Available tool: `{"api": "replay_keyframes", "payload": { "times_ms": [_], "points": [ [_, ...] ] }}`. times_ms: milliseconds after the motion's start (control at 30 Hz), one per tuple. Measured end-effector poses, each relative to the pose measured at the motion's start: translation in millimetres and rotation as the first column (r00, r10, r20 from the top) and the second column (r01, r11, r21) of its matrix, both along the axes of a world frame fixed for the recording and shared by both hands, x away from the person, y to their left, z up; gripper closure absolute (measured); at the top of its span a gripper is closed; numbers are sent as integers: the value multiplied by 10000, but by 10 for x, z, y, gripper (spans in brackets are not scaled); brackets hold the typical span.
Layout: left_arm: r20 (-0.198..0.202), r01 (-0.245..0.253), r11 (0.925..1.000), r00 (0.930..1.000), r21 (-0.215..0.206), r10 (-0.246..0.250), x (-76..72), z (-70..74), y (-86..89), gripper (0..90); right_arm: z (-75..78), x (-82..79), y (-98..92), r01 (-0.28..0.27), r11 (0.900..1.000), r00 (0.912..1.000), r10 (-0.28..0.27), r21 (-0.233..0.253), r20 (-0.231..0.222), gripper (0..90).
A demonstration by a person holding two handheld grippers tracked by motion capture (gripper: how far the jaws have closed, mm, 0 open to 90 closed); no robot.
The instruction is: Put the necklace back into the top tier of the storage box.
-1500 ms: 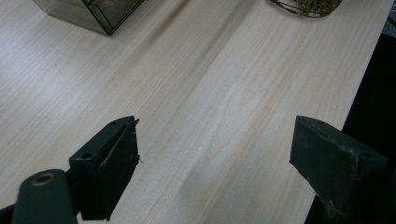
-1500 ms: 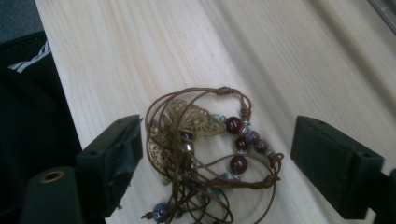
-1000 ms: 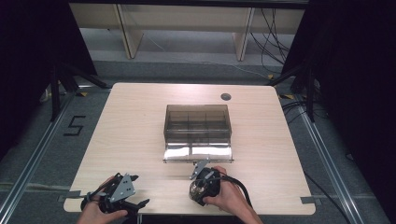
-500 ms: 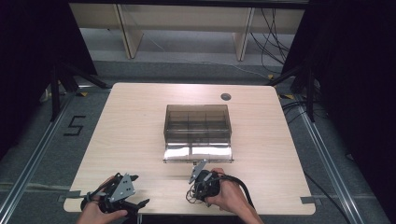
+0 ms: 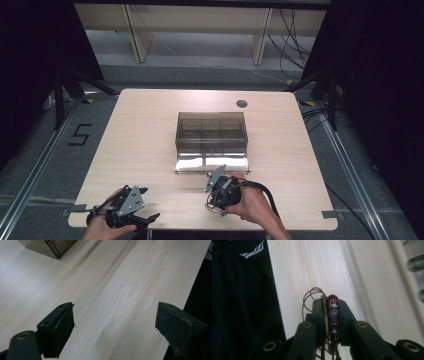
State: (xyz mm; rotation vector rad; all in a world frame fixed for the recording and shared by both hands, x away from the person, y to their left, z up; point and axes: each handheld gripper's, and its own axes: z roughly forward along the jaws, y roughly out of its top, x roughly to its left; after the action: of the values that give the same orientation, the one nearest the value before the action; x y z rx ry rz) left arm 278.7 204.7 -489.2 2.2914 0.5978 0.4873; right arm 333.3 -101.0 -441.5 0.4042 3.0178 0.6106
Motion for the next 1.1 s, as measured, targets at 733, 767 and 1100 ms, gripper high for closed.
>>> {"api": "replay_keyframes", "payload": {
  "times_ms": [733,767,1100],
  "points": [
    [-21,-129,9999,9999,-59,129,12,-8,17,151,582,85,-46,153,9998,9999,-152,-121,65,799],
    [-16,-134,9999,9999,-57,134,12,-9,17,151,582,85,-46,153,9998,9999,-152,-121,65,799],
    [-19,-140,9999,9999,-66,140,13,-10,17,151,791,177,-7,-194,9998,9998,194,-8,87,799]
  ]
}}
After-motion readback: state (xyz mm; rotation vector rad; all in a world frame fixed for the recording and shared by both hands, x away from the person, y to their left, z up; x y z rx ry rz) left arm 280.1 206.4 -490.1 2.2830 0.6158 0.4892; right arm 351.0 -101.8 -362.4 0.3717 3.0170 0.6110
